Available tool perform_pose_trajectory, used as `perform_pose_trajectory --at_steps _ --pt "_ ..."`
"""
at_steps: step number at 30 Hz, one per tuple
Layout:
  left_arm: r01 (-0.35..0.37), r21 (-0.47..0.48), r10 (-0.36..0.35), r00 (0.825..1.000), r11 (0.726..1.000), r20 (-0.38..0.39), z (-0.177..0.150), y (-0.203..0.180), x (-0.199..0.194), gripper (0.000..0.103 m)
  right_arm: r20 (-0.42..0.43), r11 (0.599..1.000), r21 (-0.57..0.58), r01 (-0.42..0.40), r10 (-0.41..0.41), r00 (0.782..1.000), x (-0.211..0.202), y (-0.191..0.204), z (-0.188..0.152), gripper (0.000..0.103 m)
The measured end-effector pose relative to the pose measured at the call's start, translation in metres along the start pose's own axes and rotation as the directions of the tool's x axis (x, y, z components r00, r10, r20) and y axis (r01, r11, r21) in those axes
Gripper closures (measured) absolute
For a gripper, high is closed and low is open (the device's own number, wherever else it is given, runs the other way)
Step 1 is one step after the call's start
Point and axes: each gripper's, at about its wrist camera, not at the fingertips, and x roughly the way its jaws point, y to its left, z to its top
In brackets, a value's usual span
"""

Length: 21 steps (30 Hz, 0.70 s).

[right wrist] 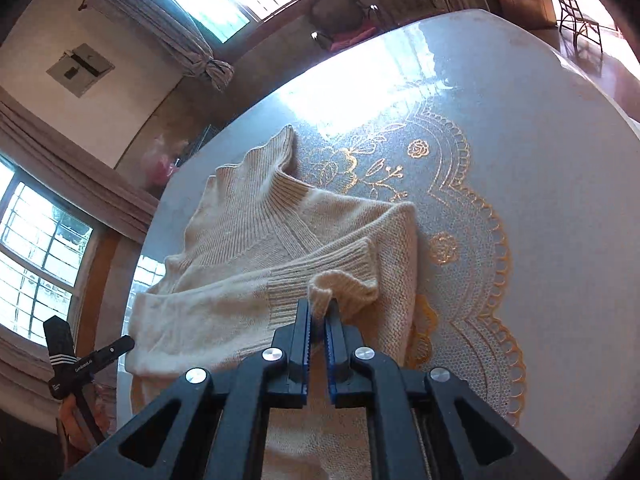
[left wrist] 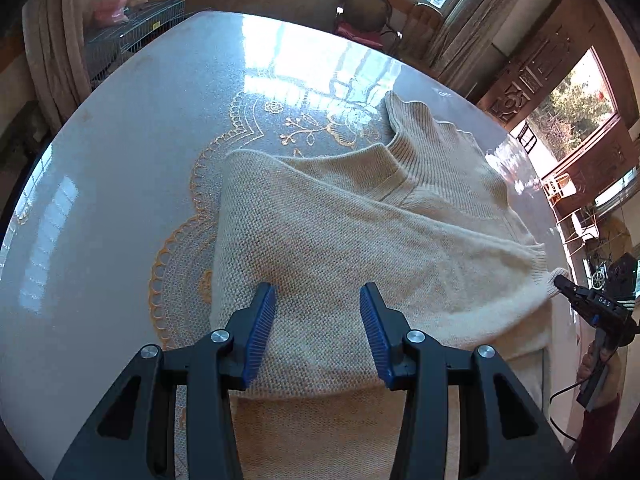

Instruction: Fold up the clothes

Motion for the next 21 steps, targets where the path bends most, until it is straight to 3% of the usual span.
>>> perform_pose_trajectory --at_steps 2,8,10,12,15,17,18,21 --pt "0.005 -0.029 -0.005 1.000 1.000 -0.006 0.001 0.009 -0.001 0.056 -0.004 0.999 -0.014 0.047 -0.047 0.999 -0.008 -0.004 -0.007 0.096" --pt "0.041 -0.071 -0.037 0.997 0.997 0.069 0.002 0.030 -0.029 0.055 -0.049 0.999 -0.008 0.043 -0.043 0.998 -0.024 -0.006 -0.023 0.095" --pt "0.061 -0.094 -0.053 0.995 0.994 0.081 0.002 0.040 -0.036 0.055 -0.002 0.990 -0.014 0.139 -0.139 0.990 -0.033 -0.008 -0.017 0.086" --pt "0.081 -0.116 -0.070 0.993 0.990 0.094 0.002 0.049 -0.043 0.055 0.037 0.978 -0.010 0.209 -0.208 0.977 -0.035 -0.005 -0.011 0.086" --pt "0.110 -0.149 -0.094 0.989 0.983 0.113 0.002 0.064 -0.054 0.055 0.089 0.992 -0.031 0.124 -0.121 0.989 -0.049 0.008 -0.011 0.086" --pt "0.131 -0.171 -0.110 0.986 0.977 0.127 0.002 0.073 -0.062 0.055 0.049 0.995 -0.088 0.049 -0.045 0.998 -0.039 0.029 -0.014 0.086" --pt "0.179 -0.178 -0.158 0.979 0.968 0.127 0.000 0.072 -0.060 0.055 0.015 0.992 -0.120 0.024 -0.023 1.000 -0.030 0.040 -0.016 0.086" --pt "0.299 -0.162 -0.280 0.951 0.940 0.130 -0.004 0.051 -0.054 0.055 -0.065 0.977 -0.195 0.086 -0.100 0.993 0.002 0.059 -0.020 0.086"
